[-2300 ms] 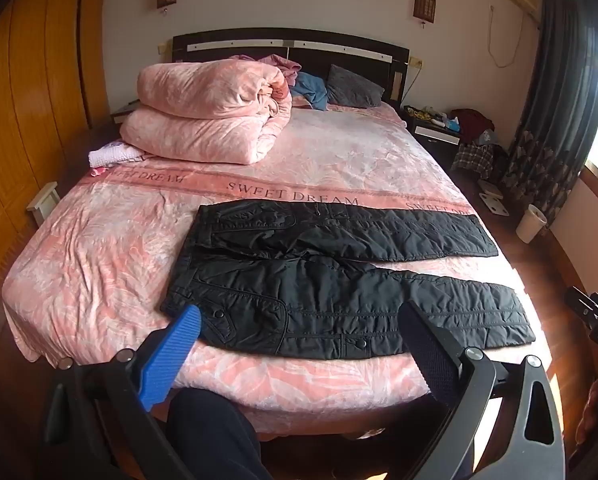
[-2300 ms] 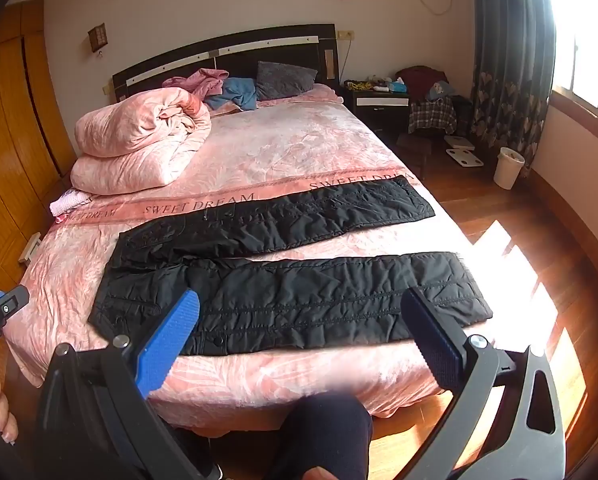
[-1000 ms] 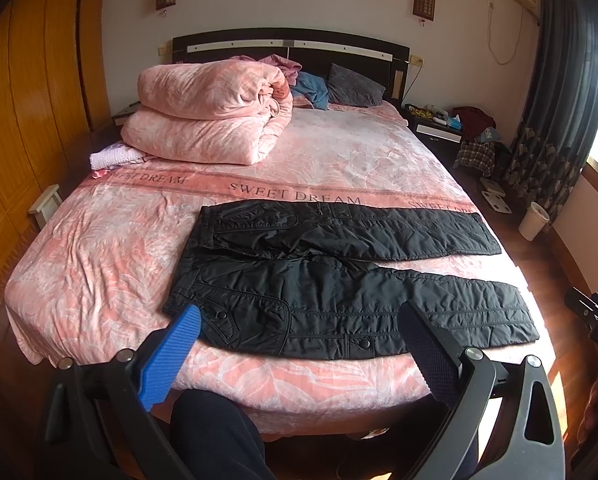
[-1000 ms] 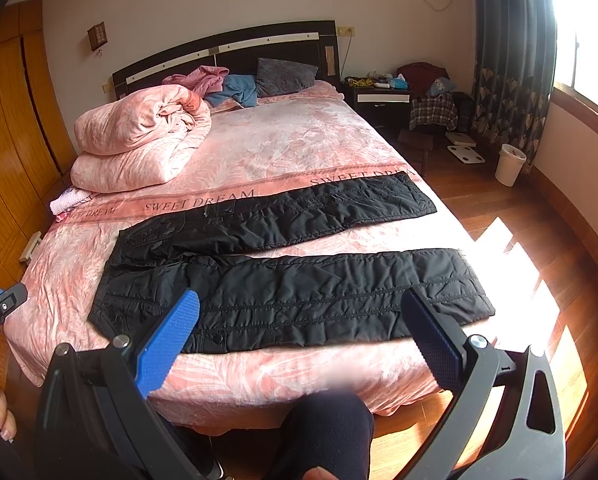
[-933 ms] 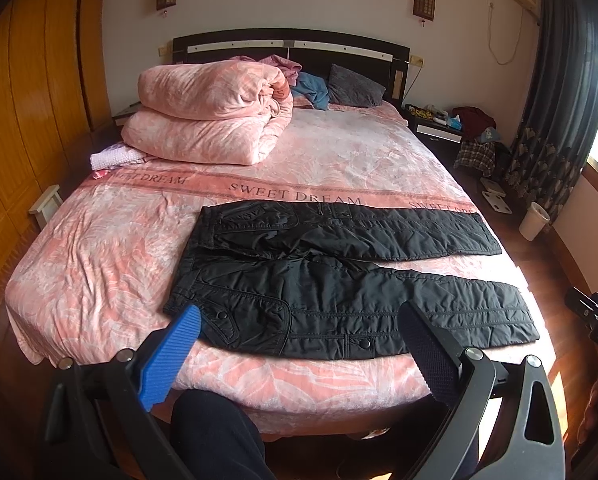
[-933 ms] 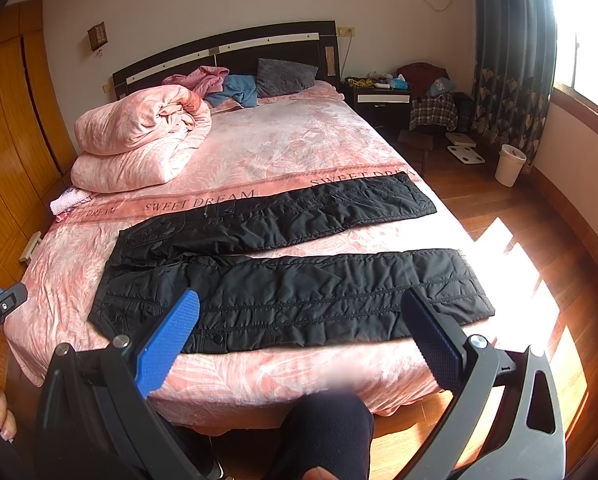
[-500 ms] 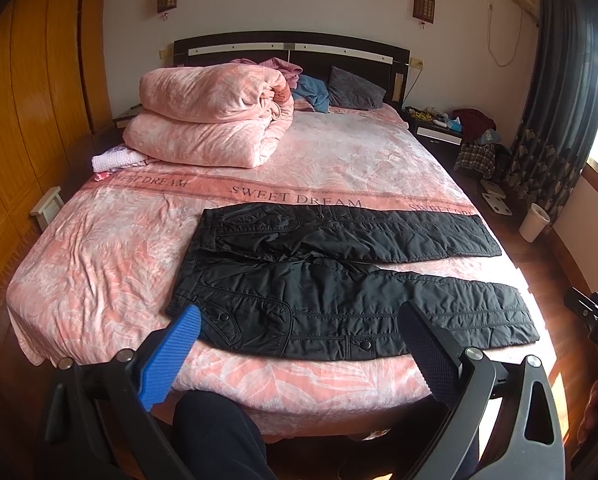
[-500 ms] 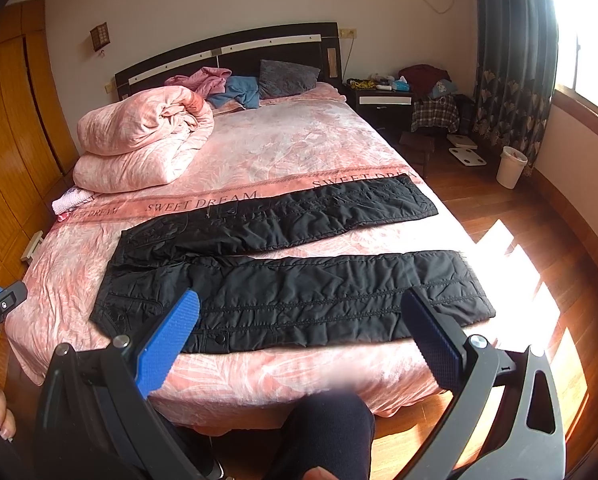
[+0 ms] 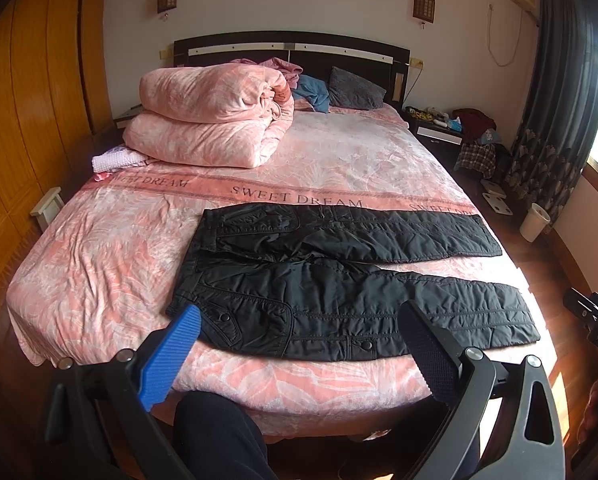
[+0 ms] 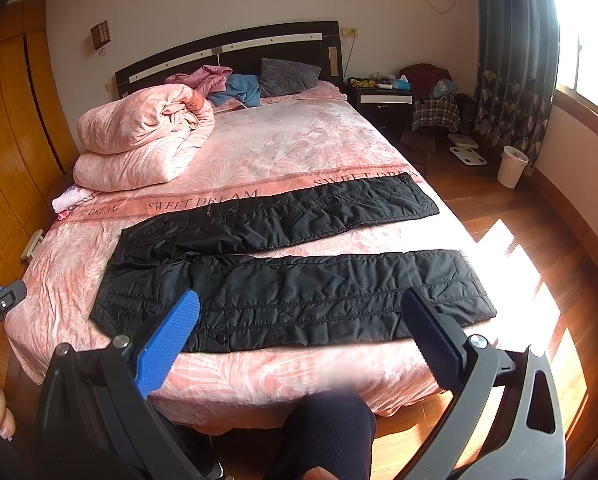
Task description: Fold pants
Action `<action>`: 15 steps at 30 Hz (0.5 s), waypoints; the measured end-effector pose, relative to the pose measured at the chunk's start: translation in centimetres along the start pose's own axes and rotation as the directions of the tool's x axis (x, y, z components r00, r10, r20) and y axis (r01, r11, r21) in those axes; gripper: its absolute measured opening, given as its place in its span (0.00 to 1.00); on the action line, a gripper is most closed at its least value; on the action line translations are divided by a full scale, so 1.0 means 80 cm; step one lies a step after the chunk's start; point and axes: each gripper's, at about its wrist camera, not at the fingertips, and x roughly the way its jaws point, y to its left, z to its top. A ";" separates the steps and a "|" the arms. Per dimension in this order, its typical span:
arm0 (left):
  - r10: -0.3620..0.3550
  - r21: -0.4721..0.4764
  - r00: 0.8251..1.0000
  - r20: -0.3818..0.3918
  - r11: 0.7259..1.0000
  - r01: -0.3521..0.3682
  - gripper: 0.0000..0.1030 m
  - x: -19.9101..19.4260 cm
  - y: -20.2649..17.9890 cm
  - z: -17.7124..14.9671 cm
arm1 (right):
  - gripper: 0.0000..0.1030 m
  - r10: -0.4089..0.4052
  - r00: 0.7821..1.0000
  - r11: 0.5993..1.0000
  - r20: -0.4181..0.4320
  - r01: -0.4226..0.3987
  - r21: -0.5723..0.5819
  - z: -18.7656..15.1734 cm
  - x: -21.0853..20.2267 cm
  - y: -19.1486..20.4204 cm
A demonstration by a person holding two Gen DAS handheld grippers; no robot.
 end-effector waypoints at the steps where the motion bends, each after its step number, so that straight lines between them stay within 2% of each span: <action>1: 0.000 -0.001 1.000 0.000 1.000 0.000 0.97 -0.001 0.000 0.001 | 0.98 -0.001 1.000 1.000 0.000 0.001 -0.001 0.000 -0.001 0.001; 15: 0.001 0.001 1.000 0.000 1.000 -0.001 0.97 0.000 0.001 -0.001 | 0.98 -0.002 1.000 1.000 -0.005 0.002 -0.002 -0.001 0.001 0.003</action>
